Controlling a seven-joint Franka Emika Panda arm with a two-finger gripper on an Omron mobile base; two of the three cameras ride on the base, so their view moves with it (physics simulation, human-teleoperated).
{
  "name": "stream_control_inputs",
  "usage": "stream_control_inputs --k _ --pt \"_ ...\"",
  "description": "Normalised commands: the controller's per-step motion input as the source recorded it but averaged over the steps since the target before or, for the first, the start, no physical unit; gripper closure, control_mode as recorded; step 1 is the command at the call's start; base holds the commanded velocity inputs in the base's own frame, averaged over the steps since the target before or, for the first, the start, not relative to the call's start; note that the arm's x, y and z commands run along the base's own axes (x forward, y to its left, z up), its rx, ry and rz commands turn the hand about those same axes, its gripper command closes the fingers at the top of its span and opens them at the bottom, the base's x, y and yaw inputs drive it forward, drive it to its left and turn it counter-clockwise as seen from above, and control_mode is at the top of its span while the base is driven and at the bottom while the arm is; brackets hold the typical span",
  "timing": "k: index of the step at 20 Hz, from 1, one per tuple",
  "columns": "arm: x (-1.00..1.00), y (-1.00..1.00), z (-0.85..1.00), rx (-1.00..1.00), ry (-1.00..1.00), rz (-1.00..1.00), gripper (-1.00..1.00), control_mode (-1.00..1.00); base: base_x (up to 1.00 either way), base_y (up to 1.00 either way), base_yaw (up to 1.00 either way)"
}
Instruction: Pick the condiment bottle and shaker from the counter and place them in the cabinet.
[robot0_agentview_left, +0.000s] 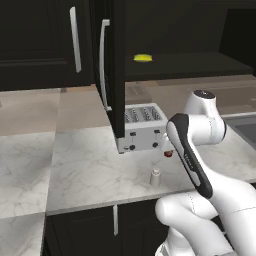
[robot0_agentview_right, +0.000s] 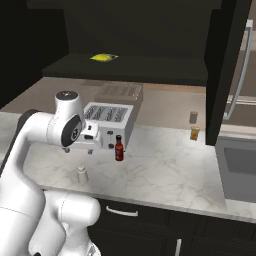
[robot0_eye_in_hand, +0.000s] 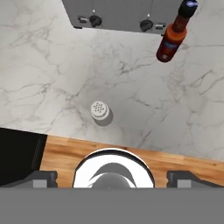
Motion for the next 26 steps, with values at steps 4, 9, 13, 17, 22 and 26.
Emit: stream_control_inputs --k 4,9,13,17,22,26 --pt "0.00 0.02 -0.23 0.00 0.00 0.02 -1.00 -1.00 0.00 0.00 0.00" --pt "0.00 0.14 -0.20 0.00 0.00 0.00 -1.00 -1.00 0.00 0.00 0.00" --pt "0.00 0.18 -0.15 0.00 0.00 0.00 -1.00 -1.00 0.00 0.00 0.00" --pt "0.00 0.17 -0.19 0.00 0.00 0.00 -1.00 -1.00 0.00 0.00 0.00" --pt "0.00 0.08 -0.18 0.00 0.00 0.00 -1.00 -1.00 0.00 0.00 0.00" --pt "0.00 0.01 -0.22 0.00 0.00 0.00 -1.00 -1.00 0.00 0.00 0.00"
